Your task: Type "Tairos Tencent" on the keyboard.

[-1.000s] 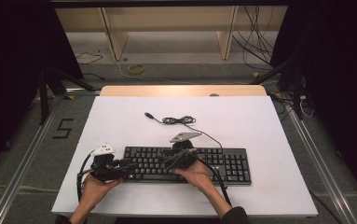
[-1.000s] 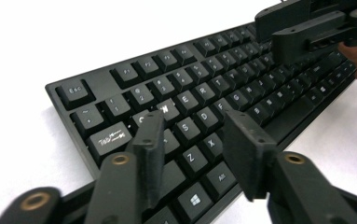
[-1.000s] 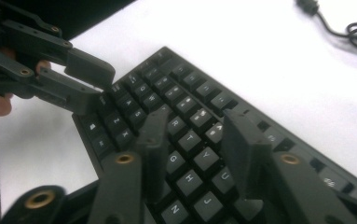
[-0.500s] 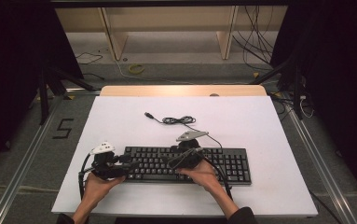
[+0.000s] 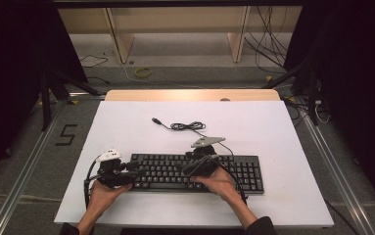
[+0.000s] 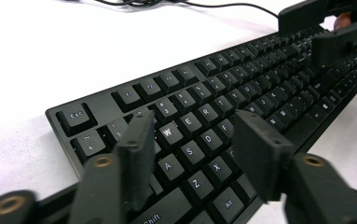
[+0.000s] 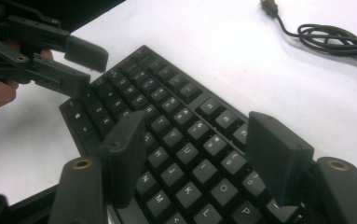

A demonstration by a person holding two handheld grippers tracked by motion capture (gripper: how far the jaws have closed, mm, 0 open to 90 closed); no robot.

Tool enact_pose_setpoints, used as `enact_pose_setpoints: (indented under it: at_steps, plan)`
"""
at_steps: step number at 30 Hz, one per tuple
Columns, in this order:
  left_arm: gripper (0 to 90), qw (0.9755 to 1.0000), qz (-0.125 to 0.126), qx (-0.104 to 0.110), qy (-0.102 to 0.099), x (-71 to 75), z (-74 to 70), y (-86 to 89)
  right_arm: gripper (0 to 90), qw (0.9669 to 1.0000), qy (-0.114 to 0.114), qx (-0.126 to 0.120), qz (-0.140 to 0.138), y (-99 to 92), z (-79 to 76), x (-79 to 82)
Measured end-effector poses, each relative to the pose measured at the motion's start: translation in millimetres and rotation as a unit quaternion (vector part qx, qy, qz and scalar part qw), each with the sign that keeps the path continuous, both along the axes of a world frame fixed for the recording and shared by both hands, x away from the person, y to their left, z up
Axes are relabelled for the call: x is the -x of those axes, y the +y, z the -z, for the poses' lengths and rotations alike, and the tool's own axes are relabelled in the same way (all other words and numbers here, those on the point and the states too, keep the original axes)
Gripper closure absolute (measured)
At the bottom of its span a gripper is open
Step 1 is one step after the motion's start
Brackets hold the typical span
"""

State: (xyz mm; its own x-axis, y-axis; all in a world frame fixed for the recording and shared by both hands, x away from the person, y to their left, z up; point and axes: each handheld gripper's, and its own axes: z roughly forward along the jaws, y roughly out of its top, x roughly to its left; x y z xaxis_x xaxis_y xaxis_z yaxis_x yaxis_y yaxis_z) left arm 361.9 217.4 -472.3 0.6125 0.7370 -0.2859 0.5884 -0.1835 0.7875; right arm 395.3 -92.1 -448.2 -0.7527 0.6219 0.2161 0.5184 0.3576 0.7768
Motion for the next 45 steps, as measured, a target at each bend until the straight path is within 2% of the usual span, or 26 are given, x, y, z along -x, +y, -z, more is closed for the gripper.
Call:
enact_pose_setpoints:
  at_steps: [4, 5, 6, 10, 16, 26, 35, 38, 45]
  plan:
    - [66.5, 0.9998, 0.000, -0.019, 0.003, -0.1, 1.6, -2.7, 39.1, 1.0000, 0.000, -0.002, 0.005, -3.8, -1.0, -0.4]
    - [66.5, 0.9997, 0.001, -0.023, 0.003, -0.5, 2.2, -3.3, 39.1, 1.0000, 0.000, -0.002, 0.005, -3.8, -1.0, -0.4]
    - [72.6, 0.9996, 0.000, -0.029, 0.006, -0.8, 2.7, -4.0, 38.8, 1.0000, 0.000, -0.001, 0.007, -5.2, -1.2, -0.7]
    - [81.0, 0.9990, 0.002, -0.042, 0.014, -2.2, 5.5, -6.4, 38.2, 1.0000, -0.001, -0.004, 0.007, -6.6, -1.7, -0.7]
    - [88.8, 0.9986, 0.004, -0.050, 0.017, -3.1, 6.8, -7.0, 37.4, 0.9999, -0.001, -0.005, 0.010, -7.9, -2.5, -0.7]
    - [89.1, 0.9977, 0.006, -0.061, 0.027, -5.0, 9.3, -8.4, 37.1, 0.9999, -0.001, -0.007, 0.011, -8.3, -3.0, -0.6]
    - [89.2, 0.9977, 0.004, -0.058, 0.035, -5.6, 10.3, -9.0, 37.1, 0.9999, 0.000, -0.009, 0.010, -8.6, -3.2, -0.4]
    - [89.4, 0.9972, 0.002, -0.061, 0.044, -6.5, 11.9, -9.0, 37.2, 0.9999, 0.001, -0.009, 0.010, -8.3, -3.1, -0.2]
    - [89.3, 0.9972, 0.000, -0.062, 0.042, -6.5, 11.7, -9.9, 37.2, 0.9999, 0.000, -0.008, 0.007, -6.9, -2.7, 0.8]
